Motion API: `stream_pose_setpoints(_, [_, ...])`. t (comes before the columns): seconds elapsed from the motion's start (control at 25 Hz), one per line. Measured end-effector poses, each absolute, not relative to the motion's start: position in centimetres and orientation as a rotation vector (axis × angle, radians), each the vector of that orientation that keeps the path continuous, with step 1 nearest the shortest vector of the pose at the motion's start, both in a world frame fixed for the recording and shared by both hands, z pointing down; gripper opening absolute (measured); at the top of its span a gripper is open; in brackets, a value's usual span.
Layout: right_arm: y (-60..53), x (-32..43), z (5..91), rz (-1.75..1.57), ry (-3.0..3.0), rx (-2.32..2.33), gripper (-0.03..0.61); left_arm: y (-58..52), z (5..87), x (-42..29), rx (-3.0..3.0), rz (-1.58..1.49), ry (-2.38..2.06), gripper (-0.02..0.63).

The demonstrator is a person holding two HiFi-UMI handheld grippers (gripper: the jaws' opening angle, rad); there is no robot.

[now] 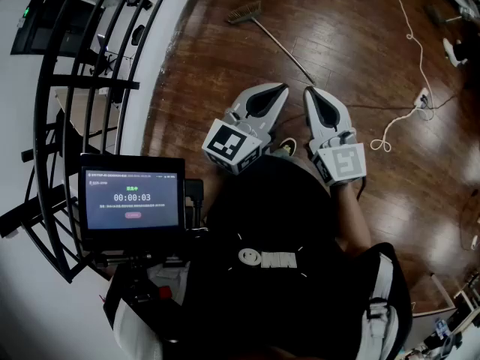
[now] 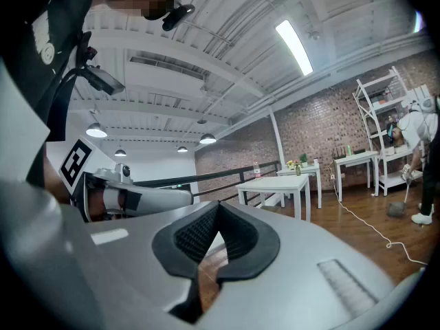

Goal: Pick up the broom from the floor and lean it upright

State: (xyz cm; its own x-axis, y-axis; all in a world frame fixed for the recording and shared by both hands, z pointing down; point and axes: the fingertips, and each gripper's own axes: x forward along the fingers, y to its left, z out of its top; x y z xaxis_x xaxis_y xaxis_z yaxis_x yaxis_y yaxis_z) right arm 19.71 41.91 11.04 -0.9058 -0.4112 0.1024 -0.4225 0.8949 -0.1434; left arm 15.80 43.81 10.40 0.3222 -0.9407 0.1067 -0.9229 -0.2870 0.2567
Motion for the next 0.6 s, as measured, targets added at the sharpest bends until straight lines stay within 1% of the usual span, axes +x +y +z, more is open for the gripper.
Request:
stream_pose_setpoints(0.28, [40.9,21.0,11.9,0.317,-2.950,0.751,0.003,43.9,11.2,15.1,2.319,-0.045,-1.657,0.018])
stream_pose_setpoints(0.44, [37.4,16.8,13.3,0.314,-2.901,0.778,0.003,40.3,12.9,10.3,2.282,-0.051,-1.601,0.018])
stream_pose_setpoints(0.6, [36.2,14.1,13.6,0.281,-2.867,0.787,0.003,38.4,12.7,6.4,2.288,-0.090,-1.604,0.018])
